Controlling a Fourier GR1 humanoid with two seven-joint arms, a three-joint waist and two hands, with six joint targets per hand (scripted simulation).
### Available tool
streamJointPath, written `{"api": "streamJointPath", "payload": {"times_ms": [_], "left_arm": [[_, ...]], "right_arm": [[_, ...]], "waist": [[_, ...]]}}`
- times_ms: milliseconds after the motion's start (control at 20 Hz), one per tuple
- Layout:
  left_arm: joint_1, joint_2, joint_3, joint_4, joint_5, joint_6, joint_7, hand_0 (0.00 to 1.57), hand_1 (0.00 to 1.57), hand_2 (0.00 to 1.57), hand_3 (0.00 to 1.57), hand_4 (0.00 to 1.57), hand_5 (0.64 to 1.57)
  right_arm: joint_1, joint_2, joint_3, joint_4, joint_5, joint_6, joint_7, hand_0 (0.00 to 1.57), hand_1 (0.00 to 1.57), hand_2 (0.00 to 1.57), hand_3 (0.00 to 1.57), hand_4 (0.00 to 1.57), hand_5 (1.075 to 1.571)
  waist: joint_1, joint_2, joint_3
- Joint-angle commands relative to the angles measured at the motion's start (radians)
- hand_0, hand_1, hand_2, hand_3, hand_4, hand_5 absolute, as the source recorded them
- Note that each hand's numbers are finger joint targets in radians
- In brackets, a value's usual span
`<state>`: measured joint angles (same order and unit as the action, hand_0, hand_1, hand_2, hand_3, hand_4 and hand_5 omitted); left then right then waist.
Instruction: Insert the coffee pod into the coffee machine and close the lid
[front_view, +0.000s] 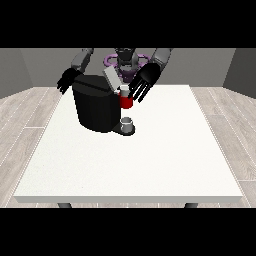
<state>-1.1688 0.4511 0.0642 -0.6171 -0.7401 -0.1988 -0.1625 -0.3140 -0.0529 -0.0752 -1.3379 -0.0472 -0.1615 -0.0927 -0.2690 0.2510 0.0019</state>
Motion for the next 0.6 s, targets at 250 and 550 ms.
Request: {"api": "streamJointPath", "payload": {"times_ms": [250,550], "left_arm": [[-0.003,-0.041,-0.009,-0.008,-0.021,-0.012,0.036,0.0,0.0,0.0,0.0,0.0,1.571],[0.043,-0.027,-0.013,-0.035,-0.027,-0.02,-0.022,0.0,0.0,0.0,0.0,0.0,1.571]], "right_arm": [[0.001,0.008,-0.002,0.04,0.014,-0.023,-0.001,0.0,0.0,0.0,0.0,0.34,1.571],[0.029,0.002,-0.025,0.051,-0.007,-0.008,-0.049,0.0,0.0,0.0,0.0,0.42,1.571]], "waist": [[0.018,-0.017,-0.0015],[0.052,-0.052,-0.0016]]}}
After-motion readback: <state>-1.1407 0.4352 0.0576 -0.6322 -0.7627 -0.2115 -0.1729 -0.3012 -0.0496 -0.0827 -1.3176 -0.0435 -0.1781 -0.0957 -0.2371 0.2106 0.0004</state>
